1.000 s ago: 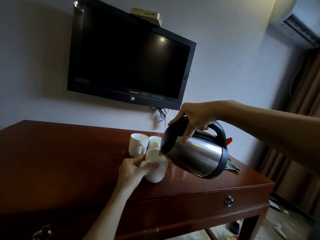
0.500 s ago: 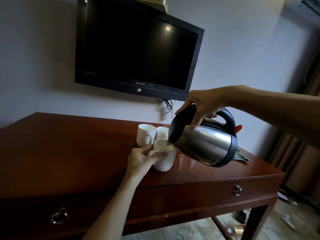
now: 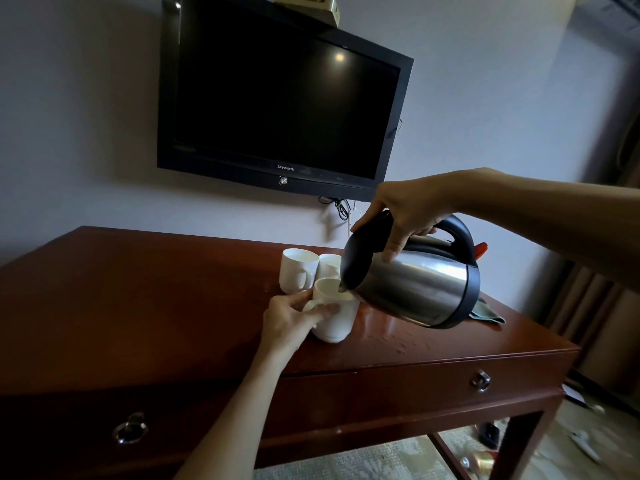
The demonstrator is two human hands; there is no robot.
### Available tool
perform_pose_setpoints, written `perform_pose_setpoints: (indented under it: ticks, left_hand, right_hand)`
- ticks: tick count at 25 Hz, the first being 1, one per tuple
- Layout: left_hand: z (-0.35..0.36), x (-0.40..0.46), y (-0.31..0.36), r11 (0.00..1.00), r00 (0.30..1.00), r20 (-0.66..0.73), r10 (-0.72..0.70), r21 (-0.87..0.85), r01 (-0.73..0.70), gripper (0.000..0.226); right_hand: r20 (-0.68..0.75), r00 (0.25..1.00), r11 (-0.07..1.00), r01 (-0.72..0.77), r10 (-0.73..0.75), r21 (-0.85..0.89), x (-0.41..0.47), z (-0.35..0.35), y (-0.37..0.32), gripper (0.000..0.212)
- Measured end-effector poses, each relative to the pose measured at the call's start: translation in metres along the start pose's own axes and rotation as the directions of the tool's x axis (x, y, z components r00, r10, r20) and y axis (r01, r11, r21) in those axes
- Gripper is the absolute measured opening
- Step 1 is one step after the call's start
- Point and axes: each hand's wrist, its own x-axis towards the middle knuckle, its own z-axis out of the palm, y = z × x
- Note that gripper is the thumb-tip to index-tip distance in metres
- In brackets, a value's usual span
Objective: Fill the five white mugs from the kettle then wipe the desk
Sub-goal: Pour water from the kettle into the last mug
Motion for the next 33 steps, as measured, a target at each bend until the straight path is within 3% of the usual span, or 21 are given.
perform_pose_setpoints:
  ticks: [9,21,33]
  left_hand:
    - [0.0004,0.0014,0.0001,1.0,1.0,-0.007,-0.012,0.018,0.012,0.076]
    - [-0.0007,-0.0026,0.004,1.0,1.0,0.0,0.0,0.025,0.0,0.067]
    - [0.0,-0.0034,0.0065,0.999,1.0,0.003,0.012,0.032,-0.012,0.074]
  right_hand:
    - [0.015,1.0,1.0,0.002,-0.002,-0.007,0.0016,-0.0027,0.0016,0.07]
    - [0.02,1.0,1.0,0.006,-0.006,0.007,0.0029,-0.003,0.0059,0.071]
    - [0.05,0.999,1.0,0.023,-0.022,-0.012,0.0053,-0.006,0.0008,0.07]
